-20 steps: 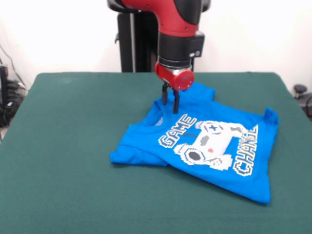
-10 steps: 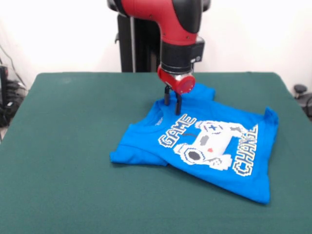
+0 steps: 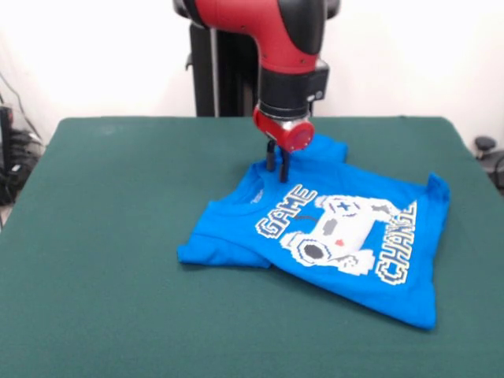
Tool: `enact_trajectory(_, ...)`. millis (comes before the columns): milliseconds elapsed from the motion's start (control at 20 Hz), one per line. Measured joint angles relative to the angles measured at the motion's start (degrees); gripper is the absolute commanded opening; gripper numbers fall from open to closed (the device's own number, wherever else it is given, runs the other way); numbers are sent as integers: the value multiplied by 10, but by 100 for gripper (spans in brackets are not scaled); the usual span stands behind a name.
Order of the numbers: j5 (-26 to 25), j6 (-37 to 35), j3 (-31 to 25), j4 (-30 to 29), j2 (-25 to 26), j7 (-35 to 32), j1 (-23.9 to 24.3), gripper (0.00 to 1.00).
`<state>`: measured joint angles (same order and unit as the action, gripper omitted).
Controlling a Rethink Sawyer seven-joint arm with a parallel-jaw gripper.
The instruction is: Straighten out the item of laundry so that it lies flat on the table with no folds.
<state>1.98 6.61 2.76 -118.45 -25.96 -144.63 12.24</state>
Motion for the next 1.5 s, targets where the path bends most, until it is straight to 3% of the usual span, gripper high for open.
enact_trajectory(1000, -8, 6, -2, -7, 0, 0, 11, 0)
enact_trajectory(1500, -8, 55, -22, -33, 0, 0, 37, 0)
